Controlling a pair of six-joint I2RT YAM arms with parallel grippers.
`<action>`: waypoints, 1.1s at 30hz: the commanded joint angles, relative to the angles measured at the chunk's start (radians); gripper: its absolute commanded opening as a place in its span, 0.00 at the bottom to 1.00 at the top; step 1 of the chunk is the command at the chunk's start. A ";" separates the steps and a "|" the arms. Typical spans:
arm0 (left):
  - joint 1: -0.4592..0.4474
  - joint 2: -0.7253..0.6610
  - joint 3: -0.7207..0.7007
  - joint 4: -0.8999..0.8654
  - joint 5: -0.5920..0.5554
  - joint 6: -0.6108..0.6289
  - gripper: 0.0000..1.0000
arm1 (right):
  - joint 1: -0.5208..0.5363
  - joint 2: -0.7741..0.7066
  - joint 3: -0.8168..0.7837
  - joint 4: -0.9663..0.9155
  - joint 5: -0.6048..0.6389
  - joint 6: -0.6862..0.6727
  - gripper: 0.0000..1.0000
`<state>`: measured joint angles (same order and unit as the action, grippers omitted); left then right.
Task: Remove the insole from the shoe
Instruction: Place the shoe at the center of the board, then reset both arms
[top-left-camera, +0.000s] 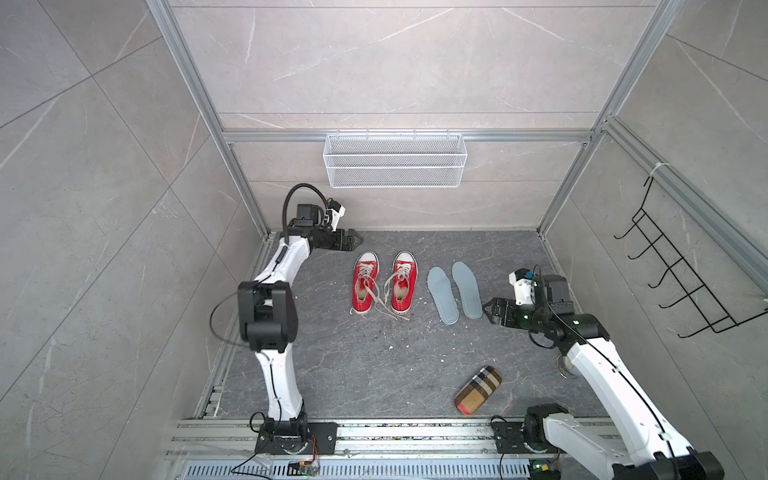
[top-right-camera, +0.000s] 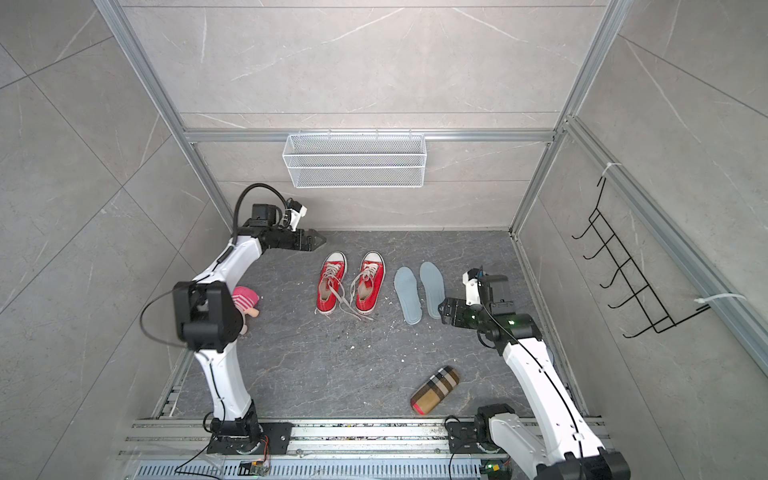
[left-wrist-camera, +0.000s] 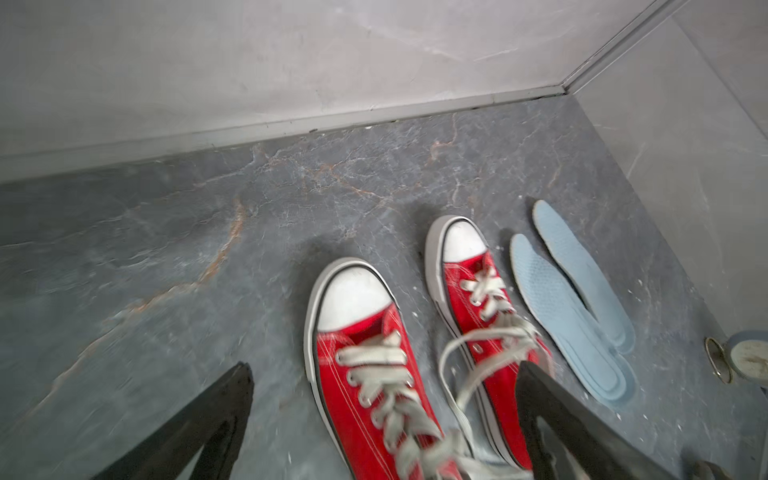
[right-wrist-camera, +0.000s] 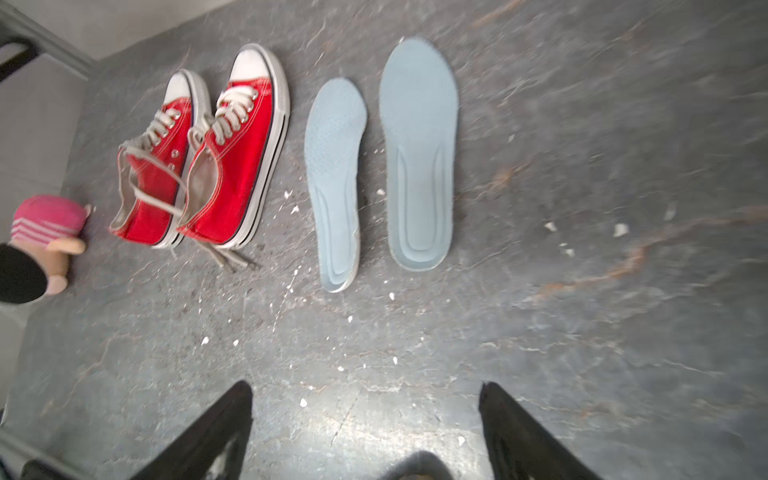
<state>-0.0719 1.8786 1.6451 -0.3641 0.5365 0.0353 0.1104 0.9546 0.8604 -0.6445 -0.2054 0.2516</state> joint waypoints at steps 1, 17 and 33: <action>0.000 -0.292 -0.245 0.258 -0.145 -0.095 1.00 | -0.005 -0.059 -0.060 0.047 0.183 -0.006 0.97; 0.000 -1.032 -1.078 0.367 -0.867 -0.191 1.00 | -0.012 0.180 -0.437 0.985 0.458 -0.150 0.99; 0.000 -0.670 -1.291 0.939 -0.783 -0.039 1.00 | -0.011 0.559 -0.501 1.521 0.311 -0.242 0.99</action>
<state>-0.0731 1.1458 0.3721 0.3389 -0.2844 -0.0528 0.1001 1.5150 0.3214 0.8322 0.1150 0.0280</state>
